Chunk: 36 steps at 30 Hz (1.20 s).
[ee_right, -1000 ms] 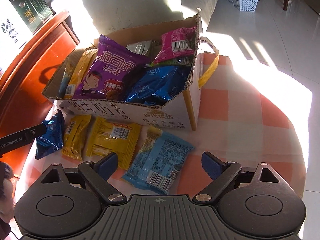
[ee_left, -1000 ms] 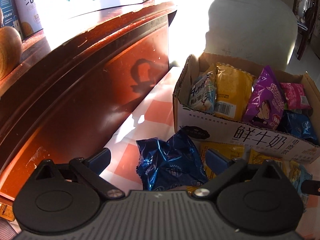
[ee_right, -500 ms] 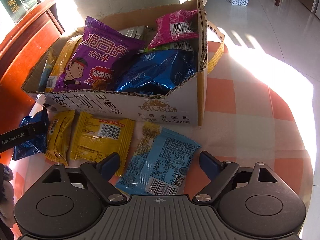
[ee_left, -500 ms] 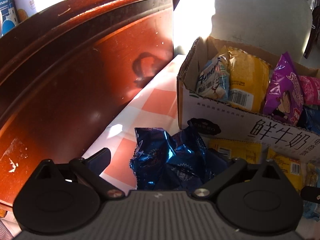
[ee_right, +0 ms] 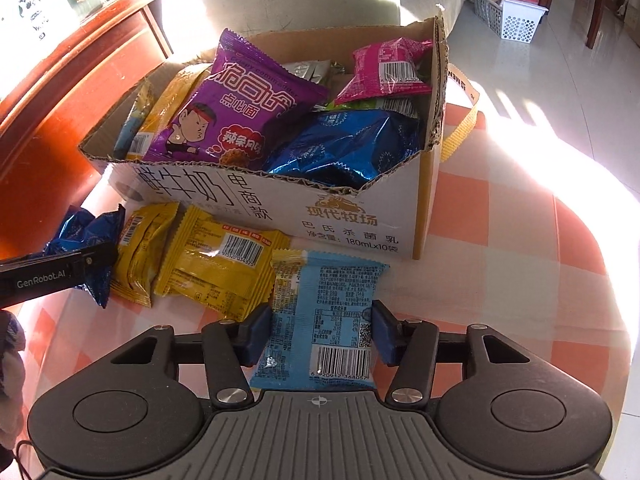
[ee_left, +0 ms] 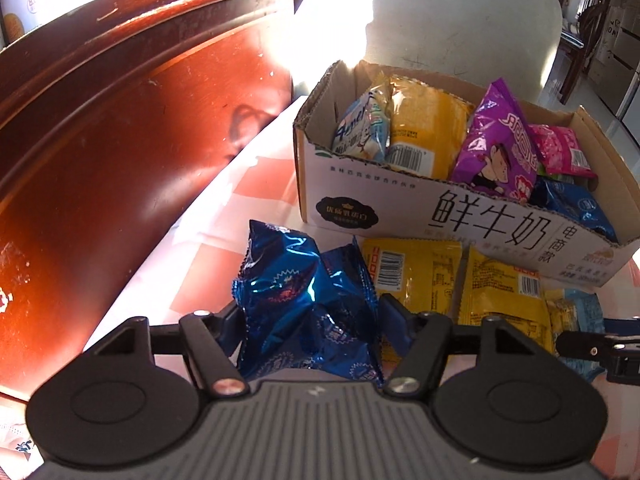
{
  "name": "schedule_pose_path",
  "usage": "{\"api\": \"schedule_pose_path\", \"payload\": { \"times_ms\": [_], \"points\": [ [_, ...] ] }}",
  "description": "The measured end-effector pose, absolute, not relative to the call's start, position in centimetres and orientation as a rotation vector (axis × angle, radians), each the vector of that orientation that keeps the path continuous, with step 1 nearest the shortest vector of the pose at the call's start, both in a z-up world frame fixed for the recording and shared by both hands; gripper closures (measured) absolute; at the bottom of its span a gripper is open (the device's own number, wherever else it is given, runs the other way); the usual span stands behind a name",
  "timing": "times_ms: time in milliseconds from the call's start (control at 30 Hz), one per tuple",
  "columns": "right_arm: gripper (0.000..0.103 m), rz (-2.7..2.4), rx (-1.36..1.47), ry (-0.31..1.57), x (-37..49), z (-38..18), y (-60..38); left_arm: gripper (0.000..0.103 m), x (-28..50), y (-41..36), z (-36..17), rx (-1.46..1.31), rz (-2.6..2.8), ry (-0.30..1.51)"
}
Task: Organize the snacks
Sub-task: 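Grasp the dark blue foil bag with the left gripper while the right grasps the light blue bag, then lift both held blue bags and carry them over the box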
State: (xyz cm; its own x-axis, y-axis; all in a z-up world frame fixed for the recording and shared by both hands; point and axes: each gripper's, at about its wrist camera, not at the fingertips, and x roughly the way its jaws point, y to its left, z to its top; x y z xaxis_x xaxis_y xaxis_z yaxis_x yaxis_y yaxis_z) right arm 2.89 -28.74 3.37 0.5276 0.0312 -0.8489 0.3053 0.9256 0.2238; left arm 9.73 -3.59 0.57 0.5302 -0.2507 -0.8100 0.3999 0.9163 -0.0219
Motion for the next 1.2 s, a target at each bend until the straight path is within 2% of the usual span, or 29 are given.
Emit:
{"api": "schedule_pose_path", "payload": {
  "times_ms": [433,1200],
  "points": [
    [0.055,0.020,0.374,1.017,1.7,4.1,-27.1,0.038,5.4,-2.9,2.3,0.251,-0.500,0.902],
    [0.055,0.031,0.327,0.824,1.2,9.3,-27.6,0.038,4.2,-5.8,6.5,0.321,-0.514,0.686]
  ]
}}
